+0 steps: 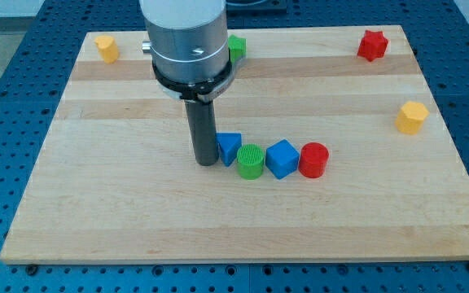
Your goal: Point your arm on top side of red circle
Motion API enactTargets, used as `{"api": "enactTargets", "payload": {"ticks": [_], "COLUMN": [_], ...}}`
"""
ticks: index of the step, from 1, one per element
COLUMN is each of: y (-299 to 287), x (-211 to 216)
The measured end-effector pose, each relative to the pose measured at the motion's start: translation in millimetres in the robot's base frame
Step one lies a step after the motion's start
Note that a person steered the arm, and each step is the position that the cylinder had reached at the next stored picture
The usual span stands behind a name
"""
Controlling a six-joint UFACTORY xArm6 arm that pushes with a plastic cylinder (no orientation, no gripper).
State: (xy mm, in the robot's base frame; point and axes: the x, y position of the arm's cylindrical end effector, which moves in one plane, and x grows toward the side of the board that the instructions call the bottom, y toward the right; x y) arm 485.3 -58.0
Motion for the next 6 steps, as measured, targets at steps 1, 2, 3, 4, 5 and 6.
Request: {"api": "enactTargets", "payload": {"ticks": [1,2,3,4,5,6], "y": [-5,-9,-9,-9,-9,-5], "x": [0,-4,-18,-42,-75,-100]}}
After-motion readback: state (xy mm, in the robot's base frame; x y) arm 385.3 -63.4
